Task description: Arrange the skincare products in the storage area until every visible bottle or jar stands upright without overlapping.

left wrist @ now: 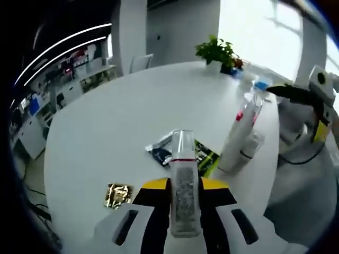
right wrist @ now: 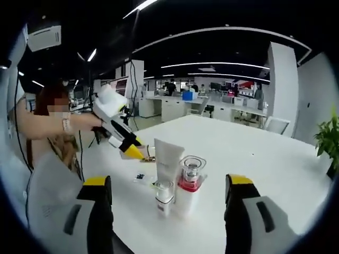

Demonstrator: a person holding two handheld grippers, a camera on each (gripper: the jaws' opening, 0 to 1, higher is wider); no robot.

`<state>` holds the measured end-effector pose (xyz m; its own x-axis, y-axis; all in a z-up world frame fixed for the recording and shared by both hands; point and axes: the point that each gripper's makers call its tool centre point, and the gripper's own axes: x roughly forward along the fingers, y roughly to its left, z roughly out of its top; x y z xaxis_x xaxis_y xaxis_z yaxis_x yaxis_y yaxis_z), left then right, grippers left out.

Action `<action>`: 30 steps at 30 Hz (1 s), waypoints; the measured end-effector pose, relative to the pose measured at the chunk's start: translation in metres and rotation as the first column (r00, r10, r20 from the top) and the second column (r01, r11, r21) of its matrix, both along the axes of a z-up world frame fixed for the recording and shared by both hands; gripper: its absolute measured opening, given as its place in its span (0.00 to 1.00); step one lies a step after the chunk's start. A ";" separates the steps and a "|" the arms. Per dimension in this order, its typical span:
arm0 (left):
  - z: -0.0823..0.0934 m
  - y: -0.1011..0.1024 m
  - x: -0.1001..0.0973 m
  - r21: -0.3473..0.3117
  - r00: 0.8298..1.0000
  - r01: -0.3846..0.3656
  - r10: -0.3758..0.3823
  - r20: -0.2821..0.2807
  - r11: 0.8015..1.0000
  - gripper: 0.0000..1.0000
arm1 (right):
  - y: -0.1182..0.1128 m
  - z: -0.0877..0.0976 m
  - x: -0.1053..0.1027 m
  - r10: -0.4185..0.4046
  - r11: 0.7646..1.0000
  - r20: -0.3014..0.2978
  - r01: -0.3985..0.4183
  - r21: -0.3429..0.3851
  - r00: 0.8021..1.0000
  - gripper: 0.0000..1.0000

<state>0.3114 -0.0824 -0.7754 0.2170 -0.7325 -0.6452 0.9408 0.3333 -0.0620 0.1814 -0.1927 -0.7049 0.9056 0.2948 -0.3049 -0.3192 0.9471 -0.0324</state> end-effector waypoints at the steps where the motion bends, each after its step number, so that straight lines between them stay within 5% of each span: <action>1: 0.002 0.001 -0.004 -0.007 1.000 0.000 0.000 -0.002 1.000 0.16 | 0.002 -0.001 -0.001 0.005 1.000 -0.002 -0.005 0.006 1.000 0.82; 12: 0.020 0.007 -0.040 -0.082 1.000 0.010 -0.010 -0.003 0.997 0.16 | 0.019 -0.015 -0.008 0.016 0.999 -0.033 -0.015 0.051 0.999 0.74; 20: 0.033 0.007 -0.068 -0.137 1.000 0.021 -0.021 -0.004 0.990 0.17 | 0.036 -0.017 -0.005 0.061 0.985 -0.021 -0.057 0.162 0.998 0.55; 26: 0.039 0.004 -0.089 -0.174 0.999 0.045 -0.048 -0.009 0.984 0.17 | 0.042 -0.013 -0.002 0.067 0.963 -0.005 -0.063 0.262 0.998 0.44; 30: 0.044 0.001 -0.100 -0.198 0.998 0.057 -0.061 -0.018 0.979 0.17 | 0.053 -0.010 -0.002 0.100 0.915 0.005 -0.094 0.393 0.995 0.44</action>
